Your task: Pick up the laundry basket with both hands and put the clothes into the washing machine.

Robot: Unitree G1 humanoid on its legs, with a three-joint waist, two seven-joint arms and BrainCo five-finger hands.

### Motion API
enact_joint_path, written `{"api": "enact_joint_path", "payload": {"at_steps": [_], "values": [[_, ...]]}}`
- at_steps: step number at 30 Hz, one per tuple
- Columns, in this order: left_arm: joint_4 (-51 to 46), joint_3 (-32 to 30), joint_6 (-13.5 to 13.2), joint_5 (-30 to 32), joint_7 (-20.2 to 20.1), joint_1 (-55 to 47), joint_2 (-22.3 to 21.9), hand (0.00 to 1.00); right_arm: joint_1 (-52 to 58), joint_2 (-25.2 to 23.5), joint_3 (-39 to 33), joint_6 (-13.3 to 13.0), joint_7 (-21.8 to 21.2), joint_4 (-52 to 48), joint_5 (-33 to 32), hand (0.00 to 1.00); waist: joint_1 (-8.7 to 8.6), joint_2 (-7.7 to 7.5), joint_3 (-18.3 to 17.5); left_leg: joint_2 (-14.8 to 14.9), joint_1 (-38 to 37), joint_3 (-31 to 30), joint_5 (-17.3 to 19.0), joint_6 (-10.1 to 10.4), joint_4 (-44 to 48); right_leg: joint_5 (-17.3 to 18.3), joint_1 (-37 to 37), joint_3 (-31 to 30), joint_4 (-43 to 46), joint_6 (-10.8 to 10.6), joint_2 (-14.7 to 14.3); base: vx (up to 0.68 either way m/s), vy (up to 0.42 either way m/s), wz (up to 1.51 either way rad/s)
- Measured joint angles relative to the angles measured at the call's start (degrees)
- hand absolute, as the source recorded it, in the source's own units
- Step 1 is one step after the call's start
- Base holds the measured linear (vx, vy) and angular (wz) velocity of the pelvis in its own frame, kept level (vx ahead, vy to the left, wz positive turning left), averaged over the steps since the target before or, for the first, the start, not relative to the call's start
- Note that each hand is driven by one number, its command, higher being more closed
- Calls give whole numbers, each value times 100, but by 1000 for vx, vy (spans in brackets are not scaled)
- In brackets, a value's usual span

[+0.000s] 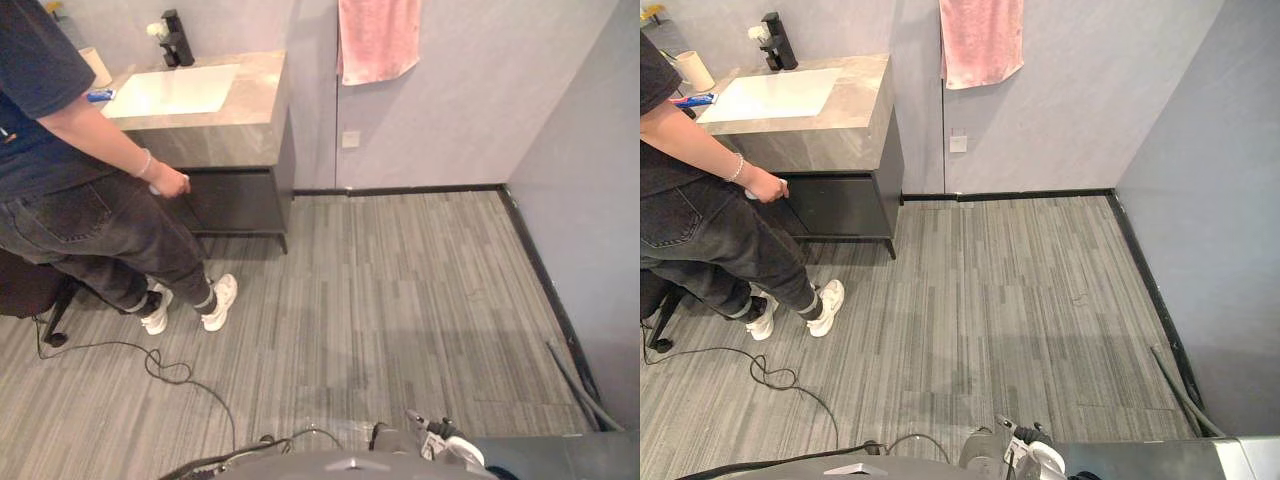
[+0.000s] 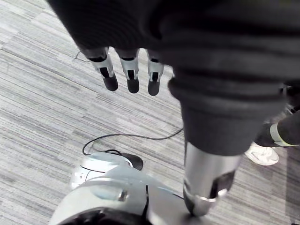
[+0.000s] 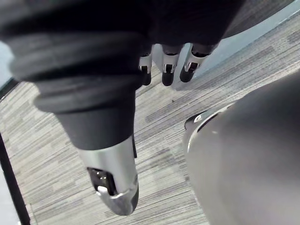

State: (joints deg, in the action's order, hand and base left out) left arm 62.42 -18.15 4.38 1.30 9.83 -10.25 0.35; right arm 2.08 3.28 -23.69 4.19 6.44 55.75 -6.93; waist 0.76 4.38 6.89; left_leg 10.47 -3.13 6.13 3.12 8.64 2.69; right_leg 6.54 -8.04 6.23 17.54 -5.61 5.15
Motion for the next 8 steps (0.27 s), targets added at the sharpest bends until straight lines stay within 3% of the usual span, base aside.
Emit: {"api": "enact_joint_path", "payload": {"at_steps": [5, 8], "values": [[118, 228, -4, -108, -11, 10, 146, 0, -62, 2, -114, 3, -1, 240, 38, 0, -60, -191, 73, -93, 26, 47, 30, -71, 8, -275, 224, -70, -541, -42, -4, -57, 9, -6], [187, 233, -2, -214, -17, 5, 196, 0, -67, 2, -258, 2, 1, 386, 25, 0, -73, -224, 51, -191, 25, 46, 57, -149, -6, -454, 363, -69, -851, -81, 73, -27, 73, -1]]}}
